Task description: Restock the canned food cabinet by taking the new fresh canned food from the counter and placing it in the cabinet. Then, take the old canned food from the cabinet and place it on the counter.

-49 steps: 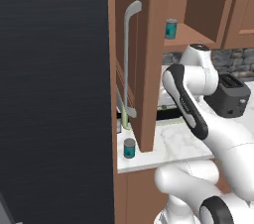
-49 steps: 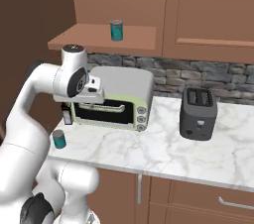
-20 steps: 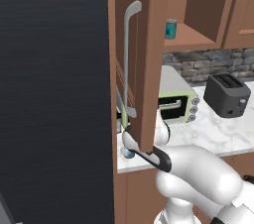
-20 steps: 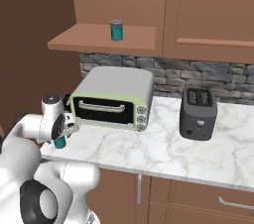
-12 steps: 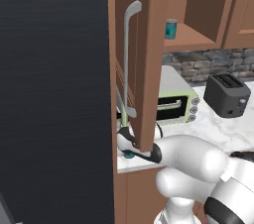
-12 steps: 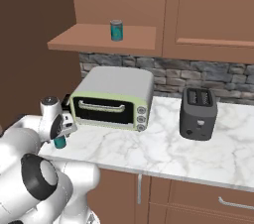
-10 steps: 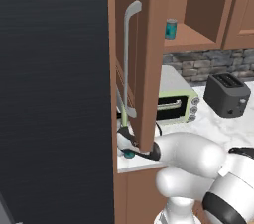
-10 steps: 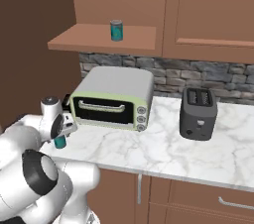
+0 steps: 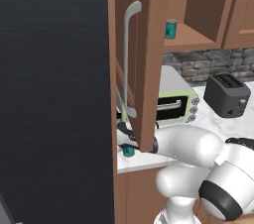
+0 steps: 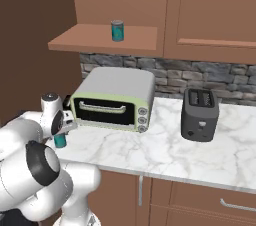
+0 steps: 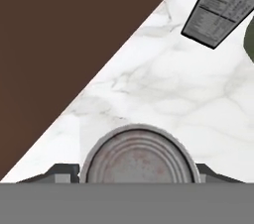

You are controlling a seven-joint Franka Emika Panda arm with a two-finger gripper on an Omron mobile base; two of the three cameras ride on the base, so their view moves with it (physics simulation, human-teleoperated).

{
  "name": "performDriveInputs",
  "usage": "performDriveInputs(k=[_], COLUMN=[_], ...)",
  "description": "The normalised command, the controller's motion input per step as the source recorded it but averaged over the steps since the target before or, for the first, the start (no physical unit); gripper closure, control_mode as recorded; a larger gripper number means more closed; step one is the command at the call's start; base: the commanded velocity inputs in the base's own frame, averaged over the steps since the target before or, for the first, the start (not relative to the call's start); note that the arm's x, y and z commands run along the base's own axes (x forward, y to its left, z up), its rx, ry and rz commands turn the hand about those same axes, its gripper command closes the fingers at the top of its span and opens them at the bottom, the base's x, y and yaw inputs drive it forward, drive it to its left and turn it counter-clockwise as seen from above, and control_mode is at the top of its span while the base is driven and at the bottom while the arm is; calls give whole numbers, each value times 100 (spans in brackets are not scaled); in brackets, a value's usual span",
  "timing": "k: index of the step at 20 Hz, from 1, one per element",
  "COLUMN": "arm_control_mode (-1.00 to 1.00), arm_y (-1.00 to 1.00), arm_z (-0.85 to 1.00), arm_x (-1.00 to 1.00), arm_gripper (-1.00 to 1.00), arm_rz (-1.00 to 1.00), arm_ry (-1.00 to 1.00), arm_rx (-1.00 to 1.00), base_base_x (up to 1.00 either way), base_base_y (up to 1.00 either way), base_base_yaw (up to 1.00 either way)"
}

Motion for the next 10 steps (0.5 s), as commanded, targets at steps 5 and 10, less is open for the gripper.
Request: performDriveInputs(k=[5,10], arm_control_mode=[-100,-100], arm_y=[-5,-71], arm_z=[0,0], arm_x=[-5,-42], arm_gripper=[100,100], arm_rz=[0,0], arm_ry=[0,-3], arm_rx=[0,2], base_base_x=[0,0], base_base_y=[0,0], base_base_yaw=[0,0])
